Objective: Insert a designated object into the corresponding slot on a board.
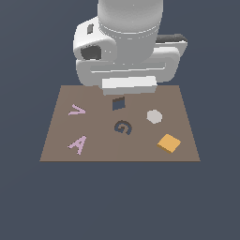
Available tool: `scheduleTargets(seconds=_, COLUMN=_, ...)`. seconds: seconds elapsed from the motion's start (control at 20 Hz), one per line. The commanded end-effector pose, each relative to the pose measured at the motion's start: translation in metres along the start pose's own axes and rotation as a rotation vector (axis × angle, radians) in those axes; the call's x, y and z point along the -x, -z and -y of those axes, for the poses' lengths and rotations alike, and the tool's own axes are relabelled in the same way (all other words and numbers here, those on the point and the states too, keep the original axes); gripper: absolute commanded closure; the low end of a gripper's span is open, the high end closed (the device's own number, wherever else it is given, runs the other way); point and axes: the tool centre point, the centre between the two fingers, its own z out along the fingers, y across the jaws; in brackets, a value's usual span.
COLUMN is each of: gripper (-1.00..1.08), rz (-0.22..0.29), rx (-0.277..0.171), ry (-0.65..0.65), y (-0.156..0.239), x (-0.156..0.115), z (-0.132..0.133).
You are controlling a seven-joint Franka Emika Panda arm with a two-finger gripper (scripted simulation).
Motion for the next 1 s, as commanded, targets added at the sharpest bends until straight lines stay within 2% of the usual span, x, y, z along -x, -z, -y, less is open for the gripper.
scheduleTargets(seconds=0.0, gripper=-0.92, rz=0.0, rx=0.0, ry=0.0, y=0.0, x=0.0, z=0.0)
scheduleTargets(seconds=0.5, gripper=-0.92, rz=-0.001, rx=0.002, ry=0.089, y=-0.011, x=-0.016, z=0.007)
scheduleTargets(seconds=0.95, gripper=-0.92, rz=-0.006, rx=0.007, ry=0.332, y=-0.039, x=-0.055, z=0.032)
